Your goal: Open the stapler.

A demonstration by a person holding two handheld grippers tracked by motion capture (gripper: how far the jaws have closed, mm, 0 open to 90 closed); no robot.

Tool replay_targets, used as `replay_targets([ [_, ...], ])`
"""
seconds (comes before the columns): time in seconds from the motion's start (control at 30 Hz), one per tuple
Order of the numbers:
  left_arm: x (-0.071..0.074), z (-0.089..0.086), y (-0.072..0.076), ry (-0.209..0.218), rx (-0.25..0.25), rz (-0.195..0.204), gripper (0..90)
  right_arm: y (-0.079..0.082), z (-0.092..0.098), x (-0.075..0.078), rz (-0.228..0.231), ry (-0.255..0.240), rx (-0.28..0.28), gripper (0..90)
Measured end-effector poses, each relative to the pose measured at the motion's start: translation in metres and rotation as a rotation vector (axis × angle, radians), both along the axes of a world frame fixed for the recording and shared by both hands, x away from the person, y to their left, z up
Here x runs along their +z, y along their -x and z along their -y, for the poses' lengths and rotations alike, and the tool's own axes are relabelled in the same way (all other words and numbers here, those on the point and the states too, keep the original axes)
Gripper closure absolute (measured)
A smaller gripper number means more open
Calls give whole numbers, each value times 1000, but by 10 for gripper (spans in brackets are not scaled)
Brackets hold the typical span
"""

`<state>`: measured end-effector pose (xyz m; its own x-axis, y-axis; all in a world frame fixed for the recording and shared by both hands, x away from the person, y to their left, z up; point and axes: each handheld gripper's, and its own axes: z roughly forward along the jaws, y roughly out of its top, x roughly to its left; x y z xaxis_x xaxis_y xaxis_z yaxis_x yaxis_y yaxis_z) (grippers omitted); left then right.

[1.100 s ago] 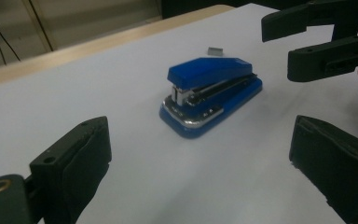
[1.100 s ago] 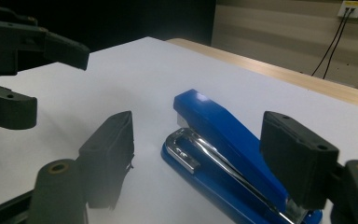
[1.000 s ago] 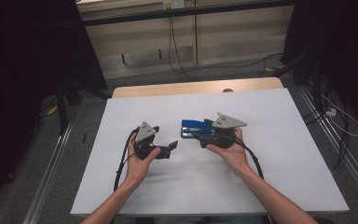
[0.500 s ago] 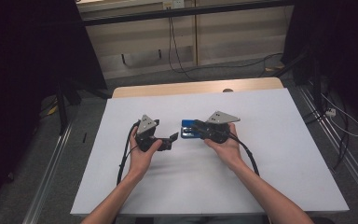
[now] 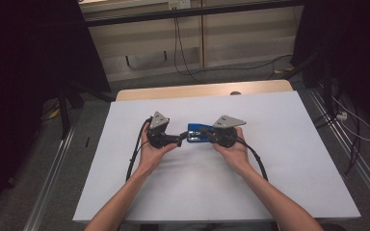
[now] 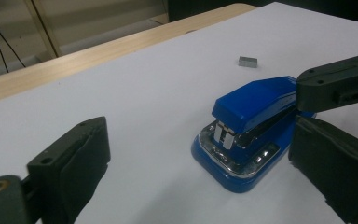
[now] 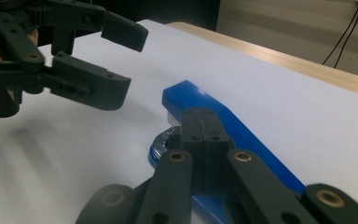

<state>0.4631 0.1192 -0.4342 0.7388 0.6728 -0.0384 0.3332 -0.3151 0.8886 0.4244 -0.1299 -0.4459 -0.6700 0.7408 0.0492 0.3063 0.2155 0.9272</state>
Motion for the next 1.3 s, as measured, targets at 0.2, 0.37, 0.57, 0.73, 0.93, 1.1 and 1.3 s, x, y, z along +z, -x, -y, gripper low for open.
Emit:
replay_targets([
  [0.2, -3, -1, 0, -35, -4, -26, 168, 0, 1, -3, -7, 4, 1, 900],
  [0.37, -3, -3, 0, -32, -13, -28, 350, 2, -4, -5, -12, 33, 18, 900],
  [0.57, -1, -5, 2, -30, -33, -51, 621, -1, -7, -10, -28, 53, 18, 900],
  [0.73, -6, -2, 1, -60, -52, -66, 797, -3, -7, -10, -48, 68, 17, 900],
  [0.93, -7, 2, 1, -71, -61, -75, 900, -6, -9, -10, -77, 94, 31, 900],
  [1.1, -9, 4, -1, -82, -69, -85, 900, -8, -11, -11, -98, 118, 37, 900],
  [1.3, -7, 10, -4, -108, -51, -75, 900, -13, -15, -12, -132, 142, 45, 900],
])
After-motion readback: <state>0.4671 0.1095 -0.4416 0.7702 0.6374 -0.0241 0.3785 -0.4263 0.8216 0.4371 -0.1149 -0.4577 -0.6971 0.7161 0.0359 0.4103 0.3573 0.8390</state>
